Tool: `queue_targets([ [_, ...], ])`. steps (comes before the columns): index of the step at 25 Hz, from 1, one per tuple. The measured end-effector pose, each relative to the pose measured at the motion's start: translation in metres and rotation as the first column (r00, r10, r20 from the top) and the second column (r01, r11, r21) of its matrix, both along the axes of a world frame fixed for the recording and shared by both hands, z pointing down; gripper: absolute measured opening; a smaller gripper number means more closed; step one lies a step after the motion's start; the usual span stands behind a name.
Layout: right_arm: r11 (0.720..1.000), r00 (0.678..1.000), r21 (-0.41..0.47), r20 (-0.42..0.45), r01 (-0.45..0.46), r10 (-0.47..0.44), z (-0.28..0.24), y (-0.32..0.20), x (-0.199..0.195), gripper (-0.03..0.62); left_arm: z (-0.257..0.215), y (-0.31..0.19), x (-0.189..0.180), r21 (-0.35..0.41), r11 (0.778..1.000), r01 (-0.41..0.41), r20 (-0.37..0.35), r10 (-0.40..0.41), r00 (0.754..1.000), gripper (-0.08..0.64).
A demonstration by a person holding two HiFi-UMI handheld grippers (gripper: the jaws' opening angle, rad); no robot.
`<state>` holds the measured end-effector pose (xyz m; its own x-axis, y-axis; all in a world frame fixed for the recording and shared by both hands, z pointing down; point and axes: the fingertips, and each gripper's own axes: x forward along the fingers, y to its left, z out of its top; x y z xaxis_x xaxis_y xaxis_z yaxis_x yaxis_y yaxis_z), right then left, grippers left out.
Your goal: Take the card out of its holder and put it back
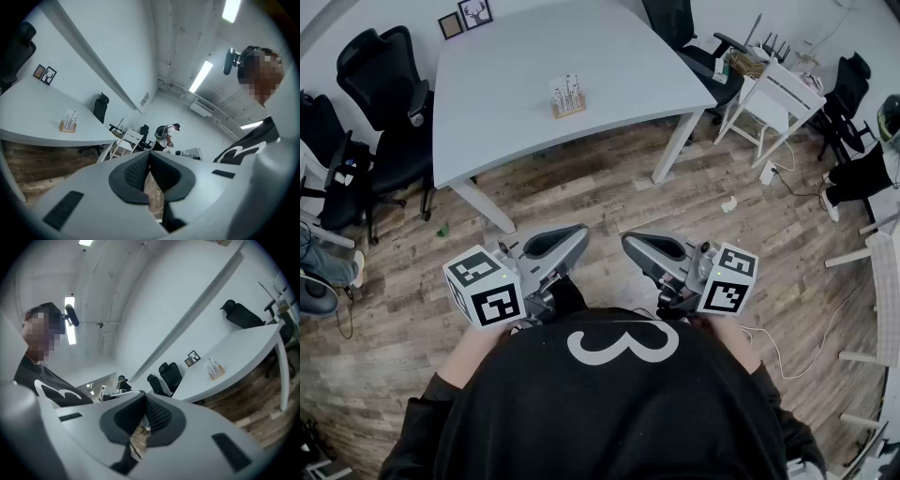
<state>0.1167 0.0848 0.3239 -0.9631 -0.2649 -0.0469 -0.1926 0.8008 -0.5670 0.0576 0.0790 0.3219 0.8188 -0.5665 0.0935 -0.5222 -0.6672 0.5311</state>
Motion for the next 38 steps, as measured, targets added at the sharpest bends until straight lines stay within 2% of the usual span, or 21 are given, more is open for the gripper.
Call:
queue_targets([
  [13, 0.999, 1.0, -0.03, 0.012, -0.013, 0.013, 0.003, -0.002, -0.001, 0.009, 0.006, 0.002, -0.004, -0.001, 1.0, 0.007, -0.002, -0.007, 1.0, 0.014],
  [21, 0.999, 1.0, -0.048, 0.009, -0.014, 0.015, 0.01, -0.018, -0.01, 0.011, 0.013, -0.015, -0.014, -0.009, 1.0, 0.011, -0.009, -0.011, 1.0, 0.014],
  [24, 0.998, 1.0, -0.06, 0.008, -0.018, 0.018, 0.011, -0.032, -0.018, 0.009, 0.013, -0.028, -0.021, -0.014, 1.0, 0.005, -0.024, -0.005, 1.0, 0.015],
  [38, 0.992, 0.999, -0.119, 0.007, -0.043, 0.044, 0.021, -0.125, -0.062, 0.011, 0.027, -0.125, -0.065, -0.069, 0.998, -0.01, 0.015, 0.011, 1.0, 0.015],
])
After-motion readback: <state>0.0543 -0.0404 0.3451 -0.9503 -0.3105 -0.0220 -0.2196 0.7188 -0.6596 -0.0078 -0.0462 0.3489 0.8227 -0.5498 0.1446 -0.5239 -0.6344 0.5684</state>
